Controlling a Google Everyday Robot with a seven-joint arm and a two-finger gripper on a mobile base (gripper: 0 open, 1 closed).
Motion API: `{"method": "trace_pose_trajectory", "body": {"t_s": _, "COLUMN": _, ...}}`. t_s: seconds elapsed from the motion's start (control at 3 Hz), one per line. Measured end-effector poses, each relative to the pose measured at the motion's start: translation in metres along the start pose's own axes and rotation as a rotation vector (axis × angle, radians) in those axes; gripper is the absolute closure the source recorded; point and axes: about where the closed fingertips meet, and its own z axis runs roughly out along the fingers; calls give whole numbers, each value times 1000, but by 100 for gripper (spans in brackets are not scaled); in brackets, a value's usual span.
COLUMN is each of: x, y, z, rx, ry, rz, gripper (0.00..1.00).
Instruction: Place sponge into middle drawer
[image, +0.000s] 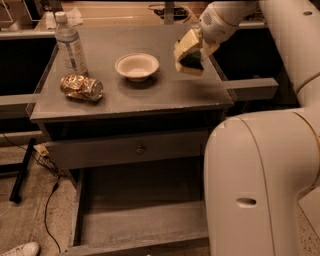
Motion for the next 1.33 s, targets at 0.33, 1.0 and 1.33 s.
{"method": "trace_pose_trajectory", "body": {"t_s": 0.33, "x": 10, "y": -2, "z": -5, "rx": -13, "ry": -9, "rz": -18, "gripper": 100}}
{"method": "trace_pose_trajectory", "body": {"t_s": 1.0, "x": 82, "y": 15, "z": -20, "rx": -25, "ry": 54, "rz": -4, "gripper": 100}}
{"method": "trace_pose_trajectory", "body": {"t_s": 1.33, "x": 83, "y": 20, "z": -30, "rx": 2, "ry": 36, "rz": -36, "gripper": 100}}
